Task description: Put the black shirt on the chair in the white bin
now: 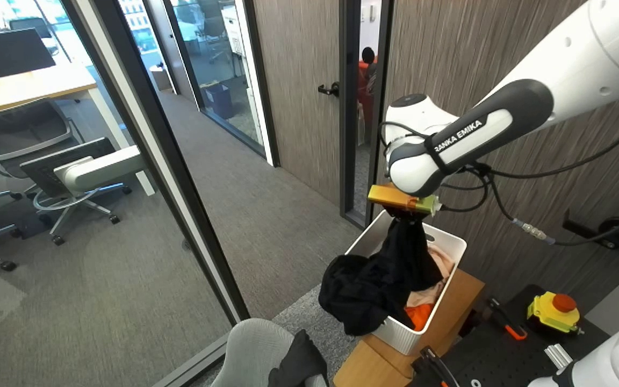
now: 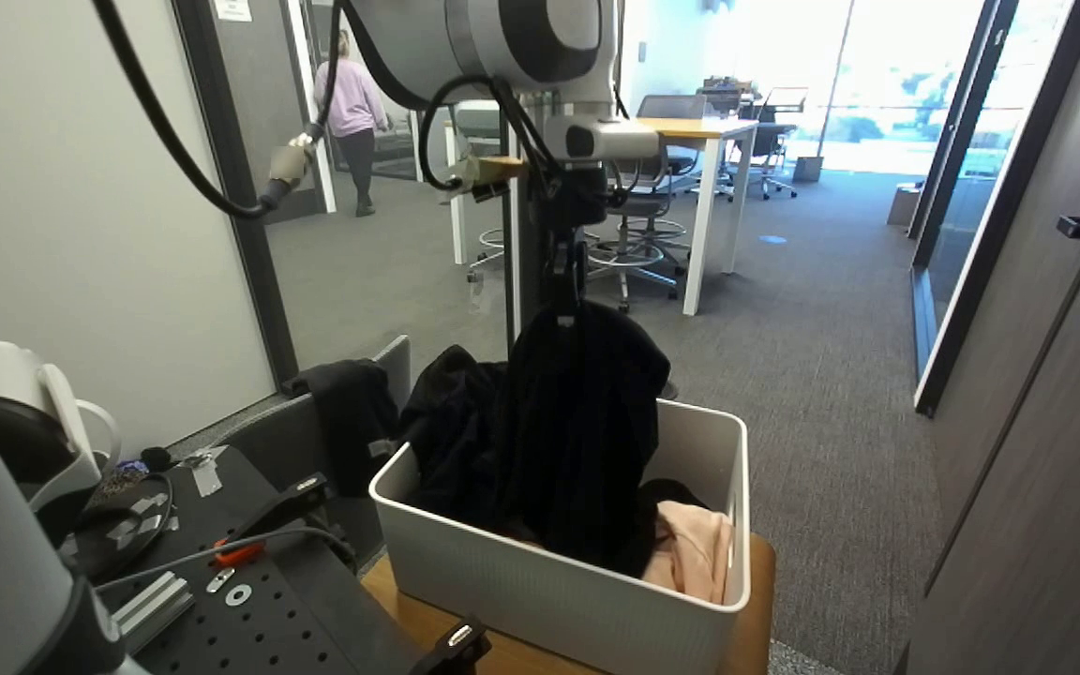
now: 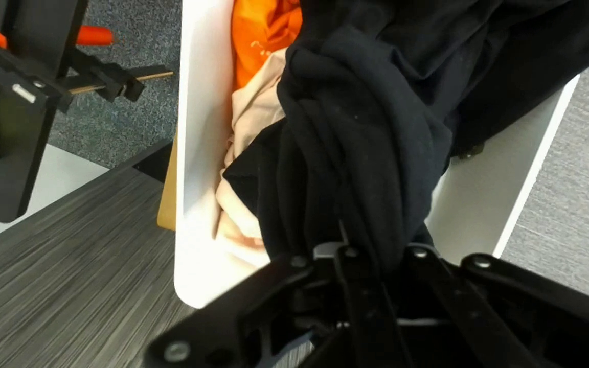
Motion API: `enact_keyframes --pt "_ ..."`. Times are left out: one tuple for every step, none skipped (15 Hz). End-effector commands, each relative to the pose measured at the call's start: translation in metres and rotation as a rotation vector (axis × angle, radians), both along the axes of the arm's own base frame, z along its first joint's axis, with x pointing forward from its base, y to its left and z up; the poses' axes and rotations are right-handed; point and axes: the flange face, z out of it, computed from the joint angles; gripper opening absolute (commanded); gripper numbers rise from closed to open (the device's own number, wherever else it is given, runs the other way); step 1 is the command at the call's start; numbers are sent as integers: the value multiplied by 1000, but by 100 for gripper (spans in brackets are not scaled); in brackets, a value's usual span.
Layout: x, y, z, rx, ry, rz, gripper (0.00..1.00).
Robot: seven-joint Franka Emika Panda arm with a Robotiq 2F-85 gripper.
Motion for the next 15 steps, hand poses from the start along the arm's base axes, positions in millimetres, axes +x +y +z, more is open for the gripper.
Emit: enact_keyframes --pt "11 9 -53 71 31 -4 4" --pt "12 11 -68 90 45 -7 4" --pt "13 14 -83 111 58 -9 4" --pt "13 16 -95 125 70 -10 4" --pt "14 17 -106 141 80 -11 4" --pt "15 19 -116 154 90 -12 4" --pt "16 19 -123 167 100 -12 4" --pt "17 20 -129 178 108 -11 4" --pt "19 21 -134 187 116 -11 4" --pt "20 21 -138 195 121 -11 4" --pt "22 21 -140 202 125 -11 4" --pt "24 21 -142 210 127 -13 3" --pt "26 21 -143 220 128 -13 22" --pt "27 21 -144 231 130 -12 37" --pt "28 22 -144 240 133 -9 44"
